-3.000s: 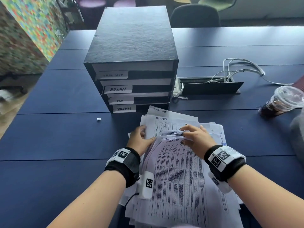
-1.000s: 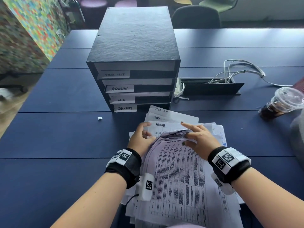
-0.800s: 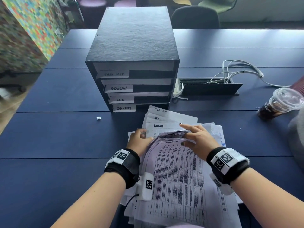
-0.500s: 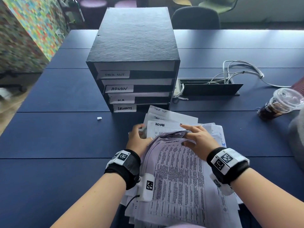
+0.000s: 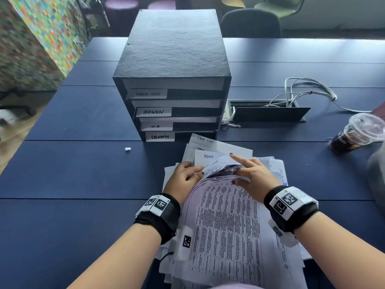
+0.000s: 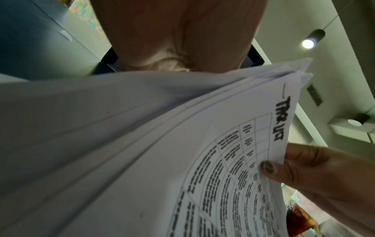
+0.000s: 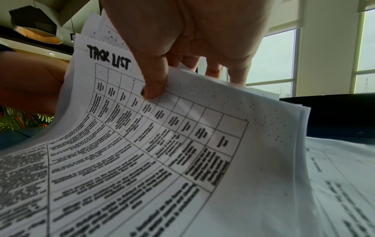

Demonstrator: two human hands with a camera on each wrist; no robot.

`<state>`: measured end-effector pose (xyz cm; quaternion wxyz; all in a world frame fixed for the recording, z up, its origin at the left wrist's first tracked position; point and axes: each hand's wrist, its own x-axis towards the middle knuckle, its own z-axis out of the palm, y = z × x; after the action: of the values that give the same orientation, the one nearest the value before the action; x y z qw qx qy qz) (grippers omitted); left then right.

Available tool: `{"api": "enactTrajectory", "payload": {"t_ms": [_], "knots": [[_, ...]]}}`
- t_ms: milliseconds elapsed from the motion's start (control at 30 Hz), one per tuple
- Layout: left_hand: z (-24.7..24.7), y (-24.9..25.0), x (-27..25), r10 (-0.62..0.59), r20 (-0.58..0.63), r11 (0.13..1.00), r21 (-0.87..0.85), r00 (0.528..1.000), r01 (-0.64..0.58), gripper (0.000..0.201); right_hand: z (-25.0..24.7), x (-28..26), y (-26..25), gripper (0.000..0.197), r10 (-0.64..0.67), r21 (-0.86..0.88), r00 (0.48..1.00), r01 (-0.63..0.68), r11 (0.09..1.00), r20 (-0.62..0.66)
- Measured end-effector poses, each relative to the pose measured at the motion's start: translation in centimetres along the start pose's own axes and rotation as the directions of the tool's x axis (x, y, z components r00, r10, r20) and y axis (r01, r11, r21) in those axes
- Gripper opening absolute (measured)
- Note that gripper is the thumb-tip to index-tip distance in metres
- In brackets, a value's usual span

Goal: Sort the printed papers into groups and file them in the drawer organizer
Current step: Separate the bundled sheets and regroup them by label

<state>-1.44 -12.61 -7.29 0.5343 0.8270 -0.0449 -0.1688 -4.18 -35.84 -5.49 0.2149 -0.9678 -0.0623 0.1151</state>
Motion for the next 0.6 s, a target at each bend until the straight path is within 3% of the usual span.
{"api": "enactTrajectory", "payload": {"t_ms": [100, 200, 267, 433, 600], "knots": [[-0.1, -0.2, 0.0, 0.002, 0.041, 0.999, 0.034, 0.999, -0.003, 0.022, 0.1, 0.0, 0.1, 0.013, -0.007, 0.001, 1.000, 0.007, 1.000, -0.006], [-0.2, -0.2, 0.1, 0.119, 0.016, 0.980, 0.161, 0.993, -0.120, 0.020, -0.1, 0.1, 0.2, 0.012, -0.001, -0.005, 1.000, 0.001, 1.000, -0.014], [-0.1, 0.1, -0.3, 0.160, 0.000, 0.977, 0.142, 0.987, -0.158, 0.014, -0.3, 0.2, 0.3, 0.016, -0.012, -0.043, 1.000, 0.012, 0.999, -0.020], [0.0, 1.3, -1.5, 0.069, 0.064, 0.988, -0.144, 0.996, -0.059, 0.011, -0.5, 0.5, 0.6, 0.014, -0.041, -0.042, 0.998, 0.039, 0.998, -0.039], [-0.3, 0.8, 0.2, -0.084, -0.050, 0.994, -0.081, 0.995, 0.080, 0.026, -0.2, 0.4, 0.4, 0.015, -0.045, -0.020, 0.994, 0.043, 0.999, -0.096]]}}
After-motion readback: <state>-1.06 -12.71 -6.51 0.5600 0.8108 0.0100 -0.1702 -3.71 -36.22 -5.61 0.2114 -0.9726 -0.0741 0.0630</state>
